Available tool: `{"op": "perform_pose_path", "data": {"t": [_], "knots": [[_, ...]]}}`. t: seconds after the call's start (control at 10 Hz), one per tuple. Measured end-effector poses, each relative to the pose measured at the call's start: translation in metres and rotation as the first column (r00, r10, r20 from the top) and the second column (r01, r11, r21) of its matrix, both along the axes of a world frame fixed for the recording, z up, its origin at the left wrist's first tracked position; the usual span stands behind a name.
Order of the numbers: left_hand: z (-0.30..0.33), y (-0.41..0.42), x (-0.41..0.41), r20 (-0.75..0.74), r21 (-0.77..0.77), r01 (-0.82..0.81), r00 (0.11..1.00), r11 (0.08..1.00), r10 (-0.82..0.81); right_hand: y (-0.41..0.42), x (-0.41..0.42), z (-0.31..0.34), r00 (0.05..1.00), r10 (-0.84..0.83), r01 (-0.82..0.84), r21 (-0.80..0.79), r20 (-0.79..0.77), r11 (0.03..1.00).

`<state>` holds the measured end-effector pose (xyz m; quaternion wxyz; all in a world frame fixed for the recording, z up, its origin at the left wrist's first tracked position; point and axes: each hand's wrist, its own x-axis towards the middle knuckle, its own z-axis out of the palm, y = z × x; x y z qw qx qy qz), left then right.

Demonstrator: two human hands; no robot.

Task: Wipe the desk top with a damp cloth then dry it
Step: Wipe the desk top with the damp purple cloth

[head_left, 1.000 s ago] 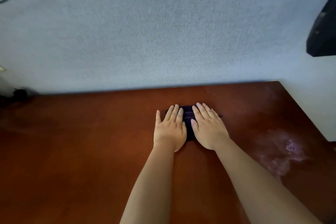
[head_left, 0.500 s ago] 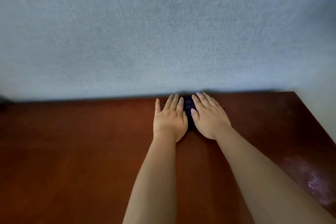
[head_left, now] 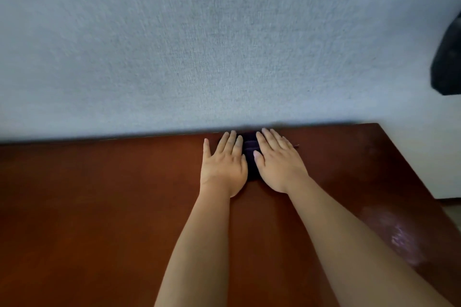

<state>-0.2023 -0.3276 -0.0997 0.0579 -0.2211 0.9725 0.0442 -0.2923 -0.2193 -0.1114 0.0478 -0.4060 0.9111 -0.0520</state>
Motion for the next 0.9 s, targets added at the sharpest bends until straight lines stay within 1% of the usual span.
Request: {"op": "perform_pose_path", "data": {"t": [0.3, 0.5, 0.7, 0.9], "knots": [[0.0, 0.051, 0.057, 0.025, -0.001, 0.045, 0.999, 0.999, -0.045, 0.053, 0.058, -0.003, 0.999, -0.041, 0.041, -0.005, -0.005, 0.999], [0.001, 0.065, 0.076, 0.035, 0.002, 0.067, 0.997, 0.998, -0.067, 0.069, 0.079, -0.003, 0.999, -0.043, 0.043, -0.021, 0.0, 0.999], [-0.001, 0.059, 0.068, 0.035, -0.018, 0.099, 0.995, 0.995, -0.098, 0.066, 0.073, -0.004, 0.999, -0.036, 0.035, -0.033, -0.016, 0.999], [-0.001, 0.045, 0.039, 0.028, -0.018, 0.102, 0.994, 0.995, -0.102, 0.053, 0.044, -0.005, 0.999, -0.036, 0.035, -0.02, -0.034, 0.999]]}}
